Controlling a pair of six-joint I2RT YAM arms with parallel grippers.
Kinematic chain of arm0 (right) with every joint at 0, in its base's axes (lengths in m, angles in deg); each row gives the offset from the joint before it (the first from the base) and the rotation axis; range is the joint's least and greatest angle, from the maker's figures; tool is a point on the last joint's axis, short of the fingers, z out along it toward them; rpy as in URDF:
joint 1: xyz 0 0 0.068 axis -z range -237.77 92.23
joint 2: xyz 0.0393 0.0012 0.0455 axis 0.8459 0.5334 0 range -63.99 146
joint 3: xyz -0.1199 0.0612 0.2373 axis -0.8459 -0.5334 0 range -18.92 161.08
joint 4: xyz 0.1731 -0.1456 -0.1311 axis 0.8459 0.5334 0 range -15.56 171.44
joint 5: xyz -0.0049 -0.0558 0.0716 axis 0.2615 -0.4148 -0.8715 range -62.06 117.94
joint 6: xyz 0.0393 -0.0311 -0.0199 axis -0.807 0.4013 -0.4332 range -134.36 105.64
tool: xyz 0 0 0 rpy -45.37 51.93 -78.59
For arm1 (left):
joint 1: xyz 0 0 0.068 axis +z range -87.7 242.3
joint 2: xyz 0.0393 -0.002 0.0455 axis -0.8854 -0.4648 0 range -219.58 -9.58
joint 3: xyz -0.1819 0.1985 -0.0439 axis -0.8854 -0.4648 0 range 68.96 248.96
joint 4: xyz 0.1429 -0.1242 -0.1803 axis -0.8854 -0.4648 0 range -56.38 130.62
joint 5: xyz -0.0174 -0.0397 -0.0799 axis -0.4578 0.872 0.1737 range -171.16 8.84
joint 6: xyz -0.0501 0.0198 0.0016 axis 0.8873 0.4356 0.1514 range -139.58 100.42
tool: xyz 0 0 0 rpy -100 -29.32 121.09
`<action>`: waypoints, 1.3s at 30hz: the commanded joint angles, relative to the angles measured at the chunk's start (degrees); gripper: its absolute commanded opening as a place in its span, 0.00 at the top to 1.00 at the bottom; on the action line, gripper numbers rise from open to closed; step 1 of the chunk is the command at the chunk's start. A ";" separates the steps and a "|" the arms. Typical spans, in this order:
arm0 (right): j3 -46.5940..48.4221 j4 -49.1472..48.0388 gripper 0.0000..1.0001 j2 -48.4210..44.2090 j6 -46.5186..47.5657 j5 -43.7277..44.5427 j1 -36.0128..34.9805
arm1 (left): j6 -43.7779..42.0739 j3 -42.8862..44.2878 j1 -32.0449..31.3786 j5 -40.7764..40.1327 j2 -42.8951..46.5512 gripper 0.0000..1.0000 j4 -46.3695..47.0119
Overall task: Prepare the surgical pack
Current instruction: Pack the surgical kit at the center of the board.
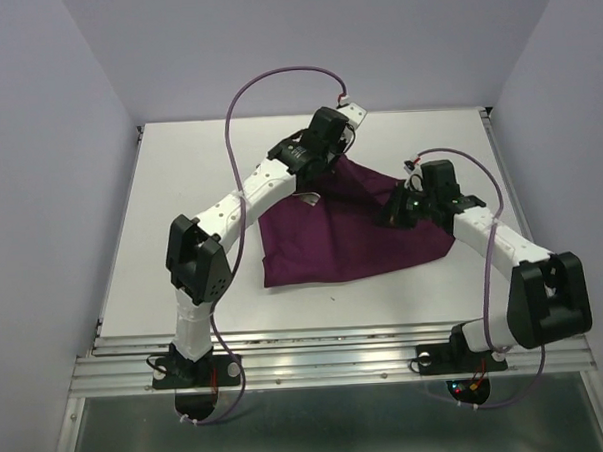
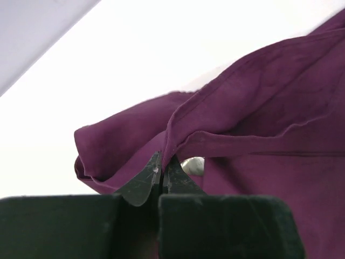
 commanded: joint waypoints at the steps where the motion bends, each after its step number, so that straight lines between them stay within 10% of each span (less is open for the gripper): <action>1: 5.34 -6.07 0.88 6.47 -0.96 -0.02 -2.73 | -3.16 4.94 1.37 -1.34 -1.83 1.00 2.48; 21: 43.31 -10.74 0.97 42.87 -3.96 11.06 -1.50 | -1.93 11.09 6.12 -0.64 -6.05 1.00 4.50; 39: 25.39 -11.00 0.96 34.25 -1.66 7.72 -1.50 | -1.23 19.18 12.19 3.05 -14.05 1.00 7.41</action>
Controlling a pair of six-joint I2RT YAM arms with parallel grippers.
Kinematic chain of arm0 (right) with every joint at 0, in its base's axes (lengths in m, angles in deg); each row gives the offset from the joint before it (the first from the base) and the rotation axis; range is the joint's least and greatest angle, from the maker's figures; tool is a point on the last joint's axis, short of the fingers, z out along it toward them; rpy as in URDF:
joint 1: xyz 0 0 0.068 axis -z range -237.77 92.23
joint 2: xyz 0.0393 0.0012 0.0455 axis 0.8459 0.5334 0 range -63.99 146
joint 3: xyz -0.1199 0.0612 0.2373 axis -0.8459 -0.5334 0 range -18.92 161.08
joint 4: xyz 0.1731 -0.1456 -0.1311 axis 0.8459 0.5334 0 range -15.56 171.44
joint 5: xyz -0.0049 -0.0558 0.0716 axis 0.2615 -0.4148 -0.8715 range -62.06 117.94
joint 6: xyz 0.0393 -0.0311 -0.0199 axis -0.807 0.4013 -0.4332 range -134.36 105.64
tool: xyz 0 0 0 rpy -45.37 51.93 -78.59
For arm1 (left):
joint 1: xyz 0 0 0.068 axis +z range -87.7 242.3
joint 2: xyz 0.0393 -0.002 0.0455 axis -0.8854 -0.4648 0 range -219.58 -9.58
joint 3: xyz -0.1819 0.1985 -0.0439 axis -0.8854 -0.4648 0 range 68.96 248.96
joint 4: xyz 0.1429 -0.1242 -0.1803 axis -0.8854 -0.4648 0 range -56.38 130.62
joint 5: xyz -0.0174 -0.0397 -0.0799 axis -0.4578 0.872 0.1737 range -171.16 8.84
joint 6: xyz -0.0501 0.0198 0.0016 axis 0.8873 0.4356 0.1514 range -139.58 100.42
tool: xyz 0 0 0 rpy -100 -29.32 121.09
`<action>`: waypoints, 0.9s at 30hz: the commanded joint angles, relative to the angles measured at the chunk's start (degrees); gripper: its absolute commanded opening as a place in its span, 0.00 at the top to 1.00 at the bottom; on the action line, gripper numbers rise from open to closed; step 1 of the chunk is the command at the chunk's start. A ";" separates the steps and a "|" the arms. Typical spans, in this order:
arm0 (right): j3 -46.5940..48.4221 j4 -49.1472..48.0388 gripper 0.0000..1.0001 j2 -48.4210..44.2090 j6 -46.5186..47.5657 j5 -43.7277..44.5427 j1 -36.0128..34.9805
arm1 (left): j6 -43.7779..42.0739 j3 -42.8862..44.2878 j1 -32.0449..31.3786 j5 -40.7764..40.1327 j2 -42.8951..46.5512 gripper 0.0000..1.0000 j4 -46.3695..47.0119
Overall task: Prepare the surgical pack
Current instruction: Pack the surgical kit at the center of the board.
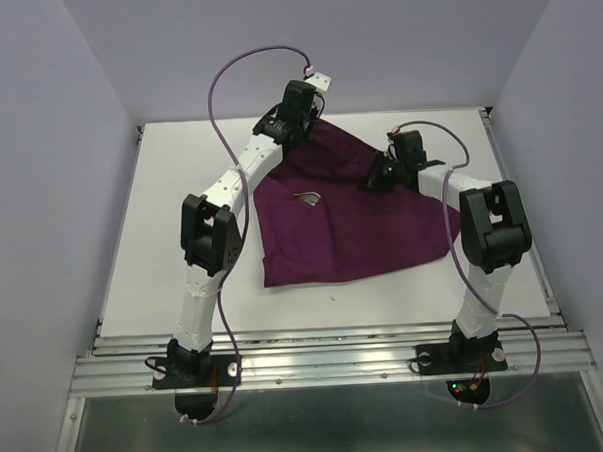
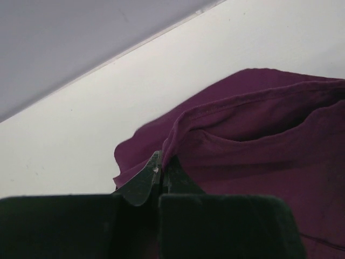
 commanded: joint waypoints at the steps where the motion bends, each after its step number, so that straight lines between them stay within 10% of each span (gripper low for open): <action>1: 0.73 -3.39 0.96 1.14 -0.26 -2.66 -0.05 | 0.28 2.22 -0.64 1.54 1.86 1.00 2.71; 27: 21.66 -4.54 0.96 18.46 -8.88 4.19 2.14 | 7.75 -21.85 -8.90 9.98 23.74 1.00 2.09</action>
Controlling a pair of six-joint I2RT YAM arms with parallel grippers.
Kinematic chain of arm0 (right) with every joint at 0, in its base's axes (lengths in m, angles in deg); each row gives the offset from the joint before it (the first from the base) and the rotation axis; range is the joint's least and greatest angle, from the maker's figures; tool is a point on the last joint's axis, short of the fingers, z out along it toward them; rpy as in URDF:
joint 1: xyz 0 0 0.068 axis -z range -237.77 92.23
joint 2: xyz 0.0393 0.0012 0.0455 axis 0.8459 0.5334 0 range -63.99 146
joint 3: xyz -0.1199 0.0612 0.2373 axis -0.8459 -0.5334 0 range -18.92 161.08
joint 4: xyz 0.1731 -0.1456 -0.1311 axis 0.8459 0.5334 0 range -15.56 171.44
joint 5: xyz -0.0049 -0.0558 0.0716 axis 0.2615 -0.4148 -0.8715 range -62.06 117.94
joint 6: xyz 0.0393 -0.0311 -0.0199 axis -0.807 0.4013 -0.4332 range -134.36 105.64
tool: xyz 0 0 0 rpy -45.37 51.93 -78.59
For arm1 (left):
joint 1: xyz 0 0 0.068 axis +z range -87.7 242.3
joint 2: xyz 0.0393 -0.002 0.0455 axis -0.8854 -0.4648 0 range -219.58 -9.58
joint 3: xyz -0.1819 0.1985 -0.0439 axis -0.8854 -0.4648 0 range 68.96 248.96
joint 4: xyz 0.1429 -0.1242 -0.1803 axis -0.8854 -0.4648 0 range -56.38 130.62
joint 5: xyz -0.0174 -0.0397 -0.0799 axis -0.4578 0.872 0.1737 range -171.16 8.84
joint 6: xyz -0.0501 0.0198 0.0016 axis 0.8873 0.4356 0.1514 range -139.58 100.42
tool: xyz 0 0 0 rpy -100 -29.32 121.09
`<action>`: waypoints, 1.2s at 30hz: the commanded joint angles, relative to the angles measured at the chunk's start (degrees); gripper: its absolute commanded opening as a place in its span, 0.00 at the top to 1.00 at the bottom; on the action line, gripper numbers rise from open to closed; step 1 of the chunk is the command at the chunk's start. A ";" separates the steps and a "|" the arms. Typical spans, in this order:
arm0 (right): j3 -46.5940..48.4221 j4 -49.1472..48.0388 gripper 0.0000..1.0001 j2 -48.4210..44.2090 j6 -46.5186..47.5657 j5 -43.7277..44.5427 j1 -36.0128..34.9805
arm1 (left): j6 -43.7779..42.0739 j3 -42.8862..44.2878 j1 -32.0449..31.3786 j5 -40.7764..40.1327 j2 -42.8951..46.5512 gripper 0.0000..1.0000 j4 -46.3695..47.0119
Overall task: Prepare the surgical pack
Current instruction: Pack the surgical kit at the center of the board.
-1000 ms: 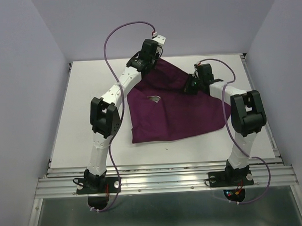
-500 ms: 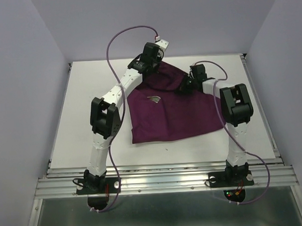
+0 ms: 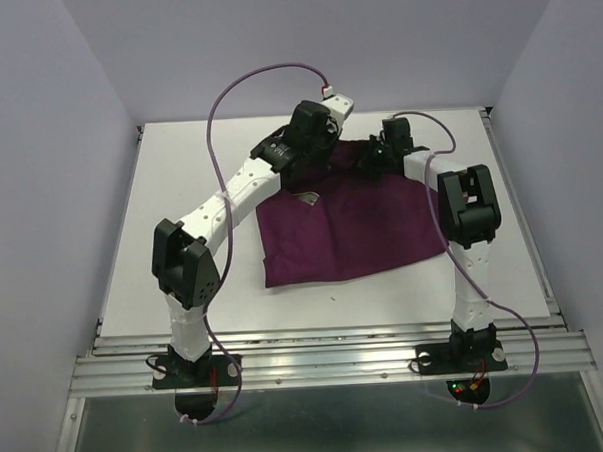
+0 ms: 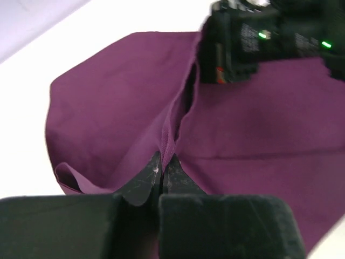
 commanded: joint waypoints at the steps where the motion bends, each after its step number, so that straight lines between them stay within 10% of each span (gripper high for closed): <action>1: 2.05 -2.58 0.96 0.54 -0.25 1.56 1.31 | 1.72 -4.50 -2.03 1.65 6.74 1.00 2.37; 20: -17.52 -2.75 0.87 -11.83 2.74 0.24 1.31 | 10.07 -26.05 -10.56 3.06 12.38 0.99 6.07; 23: -22.89 -2.58 0.63 -15.71 4.49 0.33 1.31 | 10.77 -27.62 -11.18 3.42 12.90 0.38 4.93; 26: -30.19 -0.56 0.56 -23.07 7.22 1.73 1.31 | 9.99 -28.69 -11.27 0.09 15.09 0.13 2.39; 36: -39.44 9.81 0.52 -36.80 13.81 10.61 1.31 | 8.83 -23.60 -2.69 -10.13 20.37 0.01 -0.09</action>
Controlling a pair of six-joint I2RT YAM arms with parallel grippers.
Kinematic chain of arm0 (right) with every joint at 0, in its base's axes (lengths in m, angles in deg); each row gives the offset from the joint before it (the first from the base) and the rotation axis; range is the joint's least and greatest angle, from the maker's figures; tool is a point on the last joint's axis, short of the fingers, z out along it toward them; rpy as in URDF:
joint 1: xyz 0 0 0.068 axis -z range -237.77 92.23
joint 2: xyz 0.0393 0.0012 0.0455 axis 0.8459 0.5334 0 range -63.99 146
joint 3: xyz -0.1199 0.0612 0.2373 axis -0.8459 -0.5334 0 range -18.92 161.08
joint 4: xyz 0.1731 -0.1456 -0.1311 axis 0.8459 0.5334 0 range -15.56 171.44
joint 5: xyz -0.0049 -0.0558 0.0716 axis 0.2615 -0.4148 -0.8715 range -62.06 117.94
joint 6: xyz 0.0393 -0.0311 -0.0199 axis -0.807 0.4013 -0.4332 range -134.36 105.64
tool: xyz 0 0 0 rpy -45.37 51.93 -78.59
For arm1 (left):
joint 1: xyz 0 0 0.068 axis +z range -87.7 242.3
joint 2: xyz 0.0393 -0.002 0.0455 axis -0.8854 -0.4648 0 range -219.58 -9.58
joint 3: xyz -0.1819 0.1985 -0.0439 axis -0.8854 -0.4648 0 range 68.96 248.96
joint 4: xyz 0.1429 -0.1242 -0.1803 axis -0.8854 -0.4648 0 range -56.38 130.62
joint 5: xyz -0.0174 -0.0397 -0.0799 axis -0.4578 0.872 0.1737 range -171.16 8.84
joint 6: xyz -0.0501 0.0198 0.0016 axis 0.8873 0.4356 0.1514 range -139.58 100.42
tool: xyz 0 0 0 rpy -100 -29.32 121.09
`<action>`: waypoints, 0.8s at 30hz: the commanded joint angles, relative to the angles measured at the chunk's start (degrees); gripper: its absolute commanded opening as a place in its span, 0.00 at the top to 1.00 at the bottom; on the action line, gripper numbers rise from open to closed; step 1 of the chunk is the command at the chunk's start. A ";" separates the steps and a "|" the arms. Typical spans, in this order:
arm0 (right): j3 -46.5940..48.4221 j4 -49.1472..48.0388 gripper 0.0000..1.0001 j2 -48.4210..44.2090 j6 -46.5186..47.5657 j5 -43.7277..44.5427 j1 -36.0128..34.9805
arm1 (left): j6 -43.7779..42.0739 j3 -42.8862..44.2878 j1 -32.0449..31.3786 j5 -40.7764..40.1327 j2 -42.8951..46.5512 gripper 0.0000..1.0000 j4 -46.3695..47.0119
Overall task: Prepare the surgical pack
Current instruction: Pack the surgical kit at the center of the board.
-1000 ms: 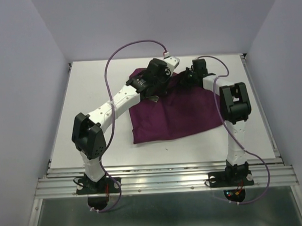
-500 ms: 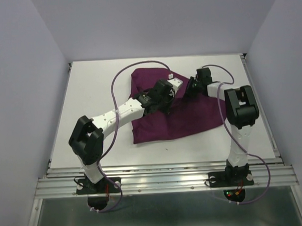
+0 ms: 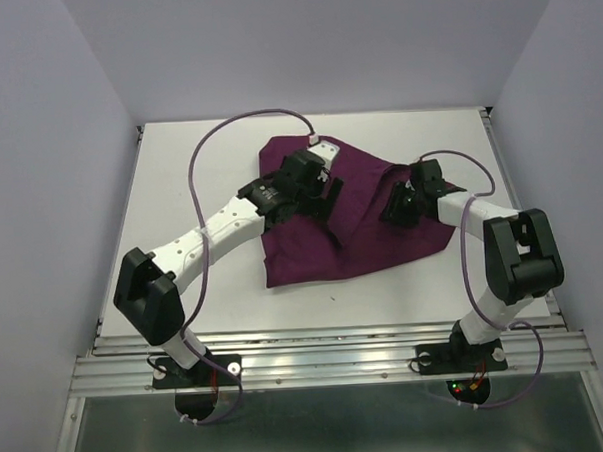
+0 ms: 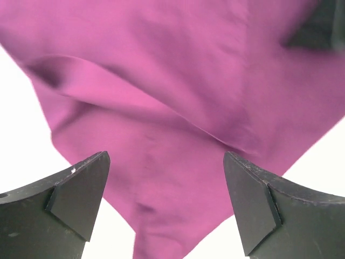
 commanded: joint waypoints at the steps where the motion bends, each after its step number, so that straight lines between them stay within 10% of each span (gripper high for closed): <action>1: -0.09 4.00 0.52 -5.10 3.50 4.67 0.16 | 0.62 4.60 7.83 -2.21 2.61 0.01 1.34; 13: -2.02 6.55 0.61 -9.67 1.92 5.63 0.16 | 8.00 15.33 28.04 8.34 -11.11 0.62 0.89; 16: -4.48 9.18 0.73 -12.64 -0.36 8.70 0.16 | 9.85 17.69 33.32 13.07 -16.97 0.98 0.46; 24: -13.44 12.53 0.81 -21.53 -4.93 12.32 0.16 | 10.99 24.55 35.88 14.14 -28.60 1.00 0.02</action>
